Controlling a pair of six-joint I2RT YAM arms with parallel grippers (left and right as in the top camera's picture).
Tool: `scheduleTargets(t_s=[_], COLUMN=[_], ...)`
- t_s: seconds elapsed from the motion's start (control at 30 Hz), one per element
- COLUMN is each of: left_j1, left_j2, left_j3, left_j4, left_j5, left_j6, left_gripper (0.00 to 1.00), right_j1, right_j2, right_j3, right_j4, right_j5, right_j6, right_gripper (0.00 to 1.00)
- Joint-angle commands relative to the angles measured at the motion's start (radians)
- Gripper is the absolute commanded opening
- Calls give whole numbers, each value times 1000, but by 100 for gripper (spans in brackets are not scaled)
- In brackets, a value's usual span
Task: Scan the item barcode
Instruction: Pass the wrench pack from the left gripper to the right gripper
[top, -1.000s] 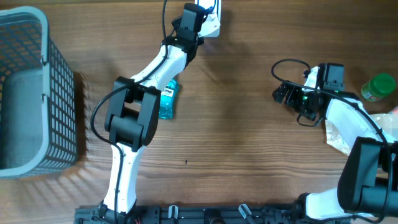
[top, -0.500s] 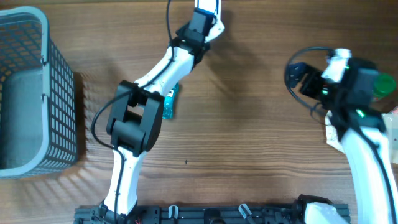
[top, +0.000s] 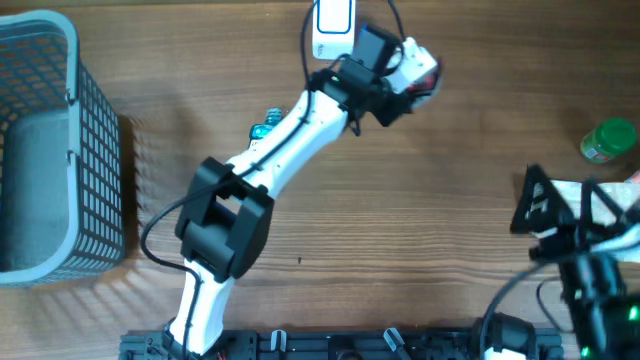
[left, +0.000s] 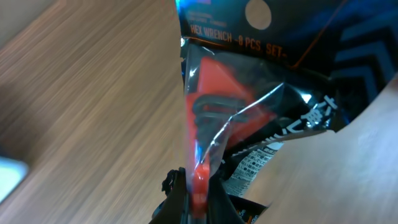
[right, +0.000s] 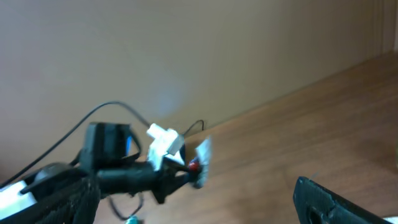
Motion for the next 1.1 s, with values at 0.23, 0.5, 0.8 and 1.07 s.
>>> scheduleTargets(t_s=[0.23, 0.5, 0.8, 1.07], left_j1=[-104, -170, -146, -60], left_j2=[116, 182, 174, -1], left_j3=[18, 18, 18, 18], left_j4=[114, 188, 83, -83], left_j5=[184, 208, 9, -89], left_j6=[-186, -268, -205, -173], left_gripper=[4, 4, 61, 100], right_j1=[-5, -5, -5, -5], right_j2=[-47, -47, -47, -21], right_j3=[3, 3, 3, -8], right_j4=[-112, -102, -114, -185], right_j5=[-29, -27, -28, -25], right_j6=[3, -3, -54, -49], right_gripper=[100, 100, 100, 100])
